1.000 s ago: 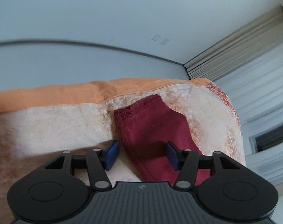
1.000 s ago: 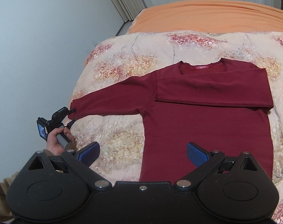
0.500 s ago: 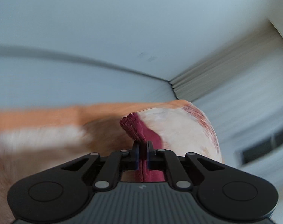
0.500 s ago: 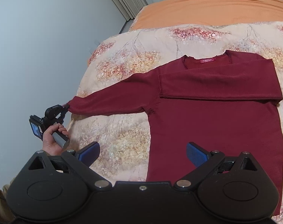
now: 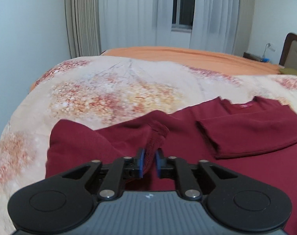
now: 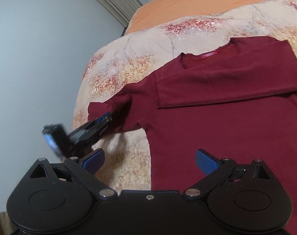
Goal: Fold small clothes
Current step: 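Grasp the other sleeve cuff with the left tool, fold it across the body, release, then grasp the sweater side edge with the right tool and fold it toward the center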
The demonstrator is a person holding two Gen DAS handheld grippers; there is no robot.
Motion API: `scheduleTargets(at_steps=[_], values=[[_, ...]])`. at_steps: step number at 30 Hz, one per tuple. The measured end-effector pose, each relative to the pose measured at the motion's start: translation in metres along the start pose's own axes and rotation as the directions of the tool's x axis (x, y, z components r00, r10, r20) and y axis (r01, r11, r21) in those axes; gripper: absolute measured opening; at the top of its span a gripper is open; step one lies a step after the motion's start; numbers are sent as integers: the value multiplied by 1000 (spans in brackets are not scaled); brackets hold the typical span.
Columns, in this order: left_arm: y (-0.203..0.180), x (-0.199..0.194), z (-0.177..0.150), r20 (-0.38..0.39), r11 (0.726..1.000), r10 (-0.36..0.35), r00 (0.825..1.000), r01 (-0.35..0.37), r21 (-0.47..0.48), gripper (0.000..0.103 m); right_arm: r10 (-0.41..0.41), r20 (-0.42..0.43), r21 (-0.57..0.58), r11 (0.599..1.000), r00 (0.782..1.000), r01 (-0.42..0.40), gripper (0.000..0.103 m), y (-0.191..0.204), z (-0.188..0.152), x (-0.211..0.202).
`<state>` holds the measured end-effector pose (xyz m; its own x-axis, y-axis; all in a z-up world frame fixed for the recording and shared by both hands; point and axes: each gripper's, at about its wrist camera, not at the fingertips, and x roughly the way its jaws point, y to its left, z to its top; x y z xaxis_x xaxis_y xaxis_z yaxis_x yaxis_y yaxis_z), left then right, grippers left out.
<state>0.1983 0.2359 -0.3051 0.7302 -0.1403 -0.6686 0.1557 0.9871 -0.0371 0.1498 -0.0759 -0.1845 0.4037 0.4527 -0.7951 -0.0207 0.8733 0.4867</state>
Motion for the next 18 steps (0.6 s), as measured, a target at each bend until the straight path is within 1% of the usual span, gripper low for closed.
scheduleTargets(at_steps=[1,2,3,4,5,6,7,8,9,10,11,13,14,16,18], values=[[2,-8,-3,1,1000,-15,1000,15,-23,47,11,0,-7,1000,1000,-11,99,0,3,8],[6,-15,-6,9,998,-31,999,31,-46,60,33,-1,-14,999,999,-33,99,0,7,18],[11,-26,-10,13,997,-43,999,43,-64,64,56,-3,-20,998,998,-56,99,0,13,29],[15,-26,-8,5,996,-51,999,51,-76,66,77,-6,-24,997,997,-77,96,2,20,43],[19,-33,-8,-2,995,-55,998,55,-83,66,101,-11,-23,995,995,-101,94,3,27,58],[25,-41,-7,-3,995,-47,999,46,-89,66,136,-18,-20,991,991,-136,90,6,35,73],[31,-46,-5,-1,995,-25,1000,25,-100,66,170,-24,-16,985,985,-171,85,9,44,91],[40,-52,-5,-2,993,-1,1000,0,-121,66,191,-27,-16,981,981,-192,82,14,53,109],[50,-59,-6,-3,988,21,1000,-21,-150,66,215,-32,-17,976,976,-216,77,21,59,127],[61,-67,-8,-3,981,40,999,-40,-188,66,232,-38,-21,972,972,-233,69,28,65,144],[72,-74,-10,-4,973,57,998,-56,-224,66,240,-47,-38,970,970,-242,65,37,71,164],[91,-91,-18,-14,957,88,996,-88,-275,66,228,-73,-82,969,971,-234,50,51,77,197],[98,-99,-24,-21,952,105,994,-107,-286,66,208,-86,-92,972,974,-216,48,55,79,212],[110,-115,-35,-42,943,137,990,-143,-301,67,159,-114,-108,979,981,-171,48,60,78,236],[119,-127,-48,-66,933,159,985,-172,-317,68,133,-143,-102,984,981,-149,48,60,74,253]])
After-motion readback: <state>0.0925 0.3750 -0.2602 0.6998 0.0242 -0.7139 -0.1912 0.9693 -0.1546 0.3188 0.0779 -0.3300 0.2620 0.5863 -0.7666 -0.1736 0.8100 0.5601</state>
